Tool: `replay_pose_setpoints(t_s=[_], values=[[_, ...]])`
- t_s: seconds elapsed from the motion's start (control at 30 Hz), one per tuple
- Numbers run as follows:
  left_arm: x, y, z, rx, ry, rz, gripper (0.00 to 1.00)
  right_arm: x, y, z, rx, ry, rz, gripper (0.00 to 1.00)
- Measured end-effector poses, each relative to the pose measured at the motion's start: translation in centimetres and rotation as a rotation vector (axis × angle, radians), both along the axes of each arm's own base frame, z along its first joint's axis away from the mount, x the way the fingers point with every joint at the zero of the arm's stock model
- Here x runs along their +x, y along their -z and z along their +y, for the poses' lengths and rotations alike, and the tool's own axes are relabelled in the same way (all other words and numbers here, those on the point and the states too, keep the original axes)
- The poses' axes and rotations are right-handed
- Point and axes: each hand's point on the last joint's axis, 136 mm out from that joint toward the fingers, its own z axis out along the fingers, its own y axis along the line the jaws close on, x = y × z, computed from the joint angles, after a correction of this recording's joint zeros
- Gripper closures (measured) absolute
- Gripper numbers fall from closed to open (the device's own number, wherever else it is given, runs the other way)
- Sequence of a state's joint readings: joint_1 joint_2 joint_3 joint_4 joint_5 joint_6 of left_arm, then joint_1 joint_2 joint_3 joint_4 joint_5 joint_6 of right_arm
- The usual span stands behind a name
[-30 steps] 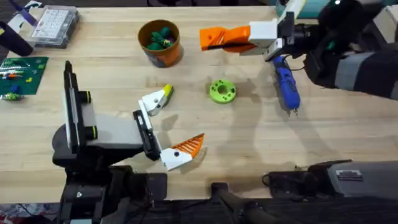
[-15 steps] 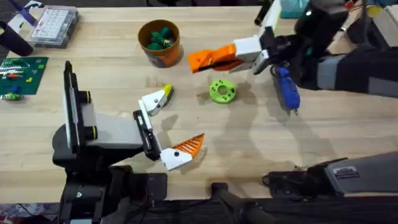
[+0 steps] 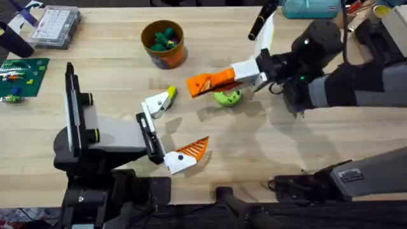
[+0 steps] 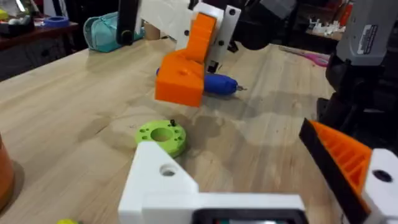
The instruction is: Pick up the gripper from the table and insert it into the empty holder that is missing its gripper. Then pick up a screw, insert it into the mounting hole, and use the screwdriver to tighten it. Finally, clean up the table by picking up the vegetable and placing it into the bucket.
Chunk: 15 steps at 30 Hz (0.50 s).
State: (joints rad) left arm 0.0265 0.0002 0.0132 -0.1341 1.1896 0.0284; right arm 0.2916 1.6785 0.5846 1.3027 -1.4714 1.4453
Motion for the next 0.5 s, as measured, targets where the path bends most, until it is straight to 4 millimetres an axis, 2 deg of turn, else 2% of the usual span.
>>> replay_pose_setpoints(t_s=[0.23,0.5], values=[[0.0,0.0,0.0,0.000,0.000,0.000,0.014,-1.3,1.2,-0.3,-0.024,-0.004,0.099,0.992],[0.0,0.0,0.0,0.000,0.000,0.000,0.015,-2.1,1.4,0.4,-0.032,-0.030,0.123,0.992]])
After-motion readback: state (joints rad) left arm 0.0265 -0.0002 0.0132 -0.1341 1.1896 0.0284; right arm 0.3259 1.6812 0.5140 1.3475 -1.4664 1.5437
